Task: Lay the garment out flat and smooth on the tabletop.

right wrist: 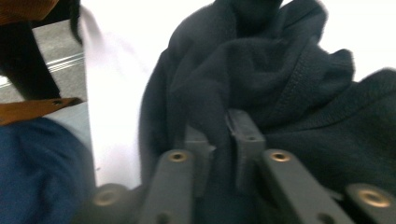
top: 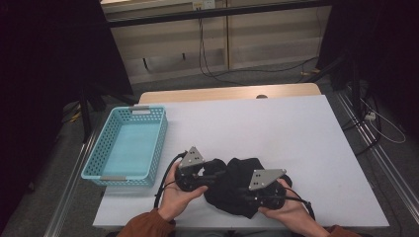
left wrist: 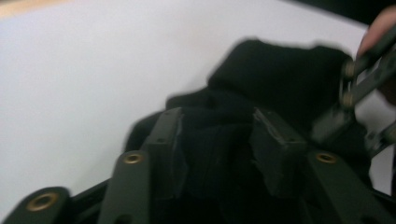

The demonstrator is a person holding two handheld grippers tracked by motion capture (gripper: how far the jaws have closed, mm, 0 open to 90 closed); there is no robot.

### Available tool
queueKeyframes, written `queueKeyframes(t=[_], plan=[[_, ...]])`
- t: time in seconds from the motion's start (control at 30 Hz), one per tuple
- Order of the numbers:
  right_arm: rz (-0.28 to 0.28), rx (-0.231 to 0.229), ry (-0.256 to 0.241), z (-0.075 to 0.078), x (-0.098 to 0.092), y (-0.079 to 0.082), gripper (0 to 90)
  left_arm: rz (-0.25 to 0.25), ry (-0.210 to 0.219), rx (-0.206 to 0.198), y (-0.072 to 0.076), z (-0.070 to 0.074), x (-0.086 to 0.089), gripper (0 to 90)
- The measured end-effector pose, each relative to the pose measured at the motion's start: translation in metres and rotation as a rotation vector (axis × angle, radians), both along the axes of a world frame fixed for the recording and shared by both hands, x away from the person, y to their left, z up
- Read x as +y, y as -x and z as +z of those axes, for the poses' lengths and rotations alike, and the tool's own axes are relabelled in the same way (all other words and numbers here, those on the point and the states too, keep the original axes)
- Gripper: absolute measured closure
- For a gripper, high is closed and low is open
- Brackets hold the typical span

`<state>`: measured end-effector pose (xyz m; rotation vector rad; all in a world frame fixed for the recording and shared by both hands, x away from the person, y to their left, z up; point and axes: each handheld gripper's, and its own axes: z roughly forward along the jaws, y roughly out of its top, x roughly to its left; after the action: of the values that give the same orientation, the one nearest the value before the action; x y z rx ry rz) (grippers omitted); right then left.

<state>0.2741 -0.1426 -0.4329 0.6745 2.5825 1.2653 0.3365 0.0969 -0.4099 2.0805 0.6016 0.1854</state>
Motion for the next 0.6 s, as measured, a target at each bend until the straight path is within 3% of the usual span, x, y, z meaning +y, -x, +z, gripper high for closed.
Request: queueKeyframes(t=[0.03, 0.07, 0.1, 0.27, 0.33, 0.43, 0.47, 0.5, 0.57, 0.6], plan=[[-0.008, -0.02, 0.002, 0.002, 0.0, -0.002, 66.6, -0.002, -0.062, 0.019, -0.001, -0.011, -0.004, 58.1], [-0.008, -0.02, 0.002, 0.002, 0.0, -0.002, 66.6, -0.002, -0.062, 0.019, -0.001, -0.011, -0.004, 59.5], [-0.018, -0.029, -0.015, 0.006, -0.002, -0.005, 56.5, -0.008, -0.12, 0.042, -0.003, -0.02, -0.006, 60.1], [-0.08, -0.047, -0.042, 0.017, -0.011, -0.013, 37.5, -0.006, -0.13, 0.074, -0.004, -0.022, -0.003, 61.1], [-0.112, -0.057, -0.049, 0.024, -0.018, -0.02, 37.6, -0.01, -0.142, 0.076, -0.004, -0.023, -0.002, 61.6], [-0.197, -0.063, -0.084, 0.031, -0.036, -0.043, 44.8, -0.001, -0.131, 0.08, -0.005, -0.021, 0.002, 61.3], [-0.197, -0.063, -0.084, 0.031, -0.036, -0.043, 44.8, -0.001, -0.131, 0.08, -0.005, -0.021, 0.002, 60.6], [-0.227, -0.078, -0.071, 0.031, -0.04, -0.05, 47.6, 0.004, -0.116, 0.086, -0.008, -0.02, 0.004, 60.6], [-0.298, -0.059, -0.088, 0.028, -0.054, -0.081, 59.5, 0.013, -0.105, 0.086, -0.011, -0.018, 0.006, 58.7], [-0.298, -0.059, -0.088, 0.028, -0.054, -0.081, 59.5, 0.011, -0.105, 0.088, -0.011, -0.017, 0.006, 58.7]])
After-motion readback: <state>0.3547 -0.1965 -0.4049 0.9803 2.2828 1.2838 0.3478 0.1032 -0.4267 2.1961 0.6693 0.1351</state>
